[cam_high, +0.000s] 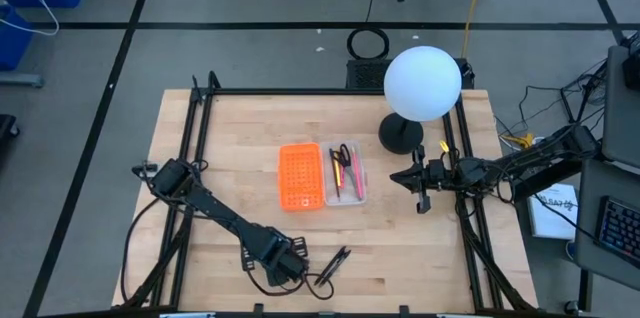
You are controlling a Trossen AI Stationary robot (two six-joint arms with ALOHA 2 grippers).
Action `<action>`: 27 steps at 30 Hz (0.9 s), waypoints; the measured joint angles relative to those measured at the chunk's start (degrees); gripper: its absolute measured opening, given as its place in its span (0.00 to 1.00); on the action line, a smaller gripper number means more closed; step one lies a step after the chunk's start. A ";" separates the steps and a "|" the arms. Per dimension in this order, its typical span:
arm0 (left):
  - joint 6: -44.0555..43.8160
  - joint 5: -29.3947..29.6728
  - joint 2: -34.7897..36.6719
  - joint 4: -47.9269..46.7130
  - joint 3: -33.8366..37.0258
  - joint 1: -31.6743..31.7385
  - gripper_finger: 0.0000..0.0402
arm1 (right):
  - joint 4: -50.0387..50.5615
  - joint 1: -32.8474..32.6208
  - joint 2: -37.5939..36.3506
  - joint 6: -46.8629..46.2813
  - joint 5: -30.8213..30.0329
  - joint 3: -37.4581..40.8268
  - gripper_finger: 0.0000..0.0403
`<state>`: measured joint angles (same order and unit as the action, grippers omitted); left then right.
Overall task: Pick & place school supplies into a supply box
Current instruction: Put the left black pen into the orange supply box
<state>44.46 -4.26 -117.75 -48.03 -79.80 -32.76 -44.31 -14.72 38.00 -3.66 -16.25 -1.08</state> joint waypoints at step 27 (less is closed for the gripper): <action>-2.41 5.87 -0.17 -14.41 -9.73 -1.55 0.10 | 0.02 -0.02 0.02 -0.20 -0.08 0.01 0.01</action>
<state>42.05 1.61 -117.93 -62.44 -89.53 -34.30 -44.29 -14.74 38.02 -3.86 -16.33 -1.07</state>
